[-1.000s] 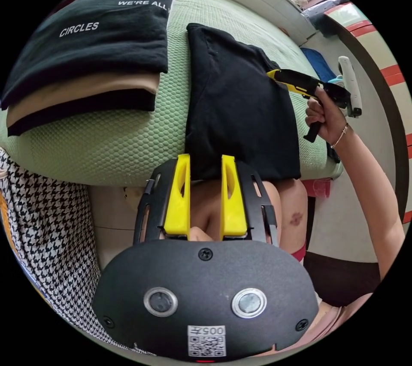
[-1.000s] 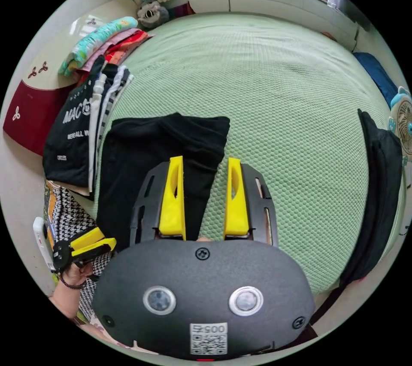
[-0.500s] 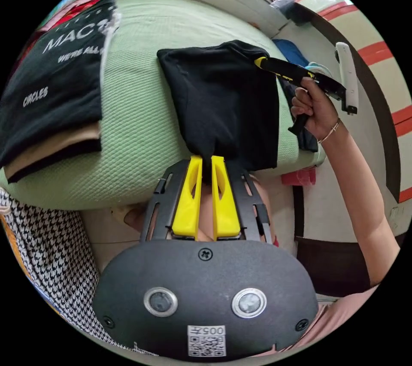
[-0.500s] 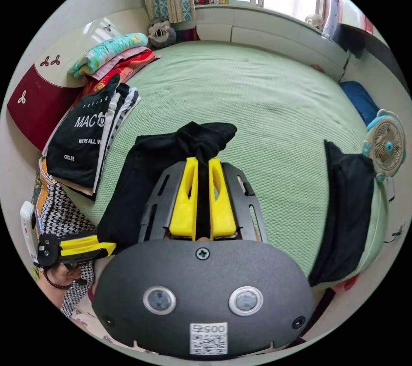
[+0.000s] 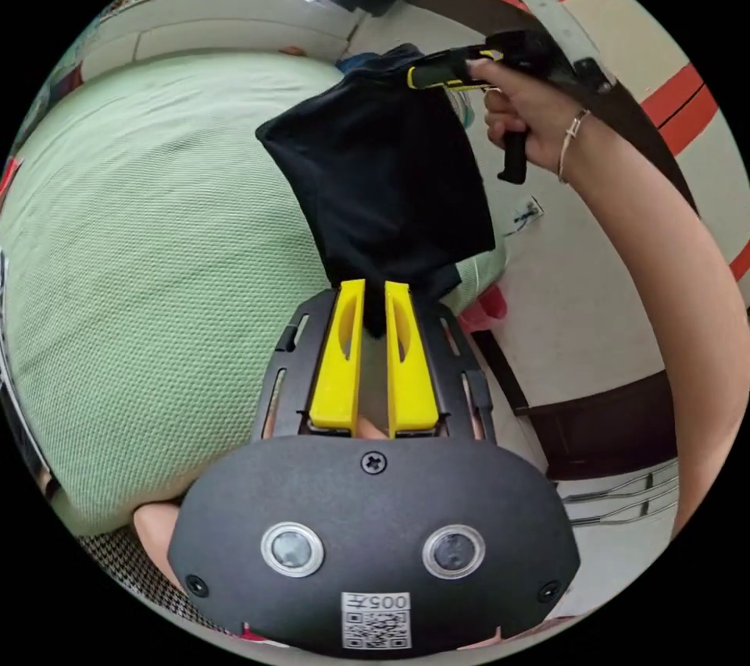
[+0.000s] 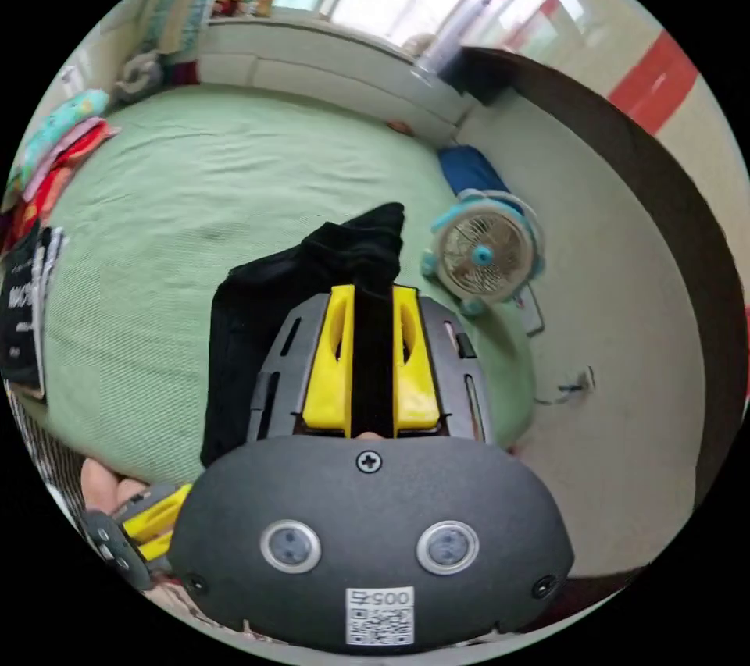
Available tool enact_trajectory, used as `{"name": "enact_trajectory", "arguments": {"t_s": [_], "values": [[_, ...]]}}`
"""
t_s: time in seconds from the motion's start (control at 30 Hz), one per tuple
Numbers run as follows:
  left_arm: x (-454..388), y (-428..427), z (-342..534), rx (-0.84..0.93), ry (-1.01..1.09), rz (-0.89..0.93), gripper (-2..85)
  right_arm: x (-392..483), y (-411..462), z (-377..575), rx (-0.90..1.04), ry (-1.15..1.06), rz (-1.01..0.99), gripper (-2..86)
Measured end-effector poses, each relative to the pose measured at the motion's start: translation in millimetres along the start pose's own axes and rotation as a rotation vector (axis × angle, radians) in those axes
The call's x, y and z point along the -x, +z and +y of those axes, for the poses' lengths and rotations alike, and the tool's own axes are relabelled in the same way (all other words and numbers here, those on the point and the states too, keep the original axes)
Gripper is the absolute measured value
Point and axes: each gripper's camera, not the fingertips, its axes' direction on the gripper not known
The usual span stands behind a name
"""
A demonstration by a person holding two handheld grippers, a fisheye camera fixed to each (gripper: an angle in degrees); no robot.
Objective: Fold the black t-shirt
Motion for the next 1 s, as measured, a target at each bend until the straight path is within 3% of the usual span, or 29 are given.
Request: {"name": "enact_trajectory", "arguments": {"t_s": [0.07,0.23,0.43,0.57,0.7,0.8,1.0], "values": [[-4.5,-2.1,9.0,-0.042,0.010,-0.003,4.0,-25.0,27.6,5.3,0.137,0.067,-0.024,9.4],[23.0,-41.9,58.9,-0.093,0.065,-0.068,2.4,-18.9,49.8,61.7,0.122,0.127,-0.226,9.4],[97.7,-98.0,109.2,-0.059,-0.116,-0.196,-0.3,5.6,104.4,134.8,0.321,0.131,-0.117,9.1],[123.3,-128.1,135.6,-0.011,-0.169,-0.226,-0.5,-12.6,98.0,138.8,0.305,0.290,-0.259,10.9],[139.5,-161.9,168.6,-0.030,-0.230,-0.303,-0.5,7.2,67.0,139.2,0.178,0.222,-0.278,11.2],[147.6,-184.4,194.4,-0.058,-0.302,-0.305,-0.4,34.5,70.3,148.1,0.224,0.150,-0.269,11.2],[156.2,-235.7,248.5,-0.063,-0.349,-0.382,1.8,44.0,58.7,173.7,0.188,0.301,-0.336,11.5]]}}
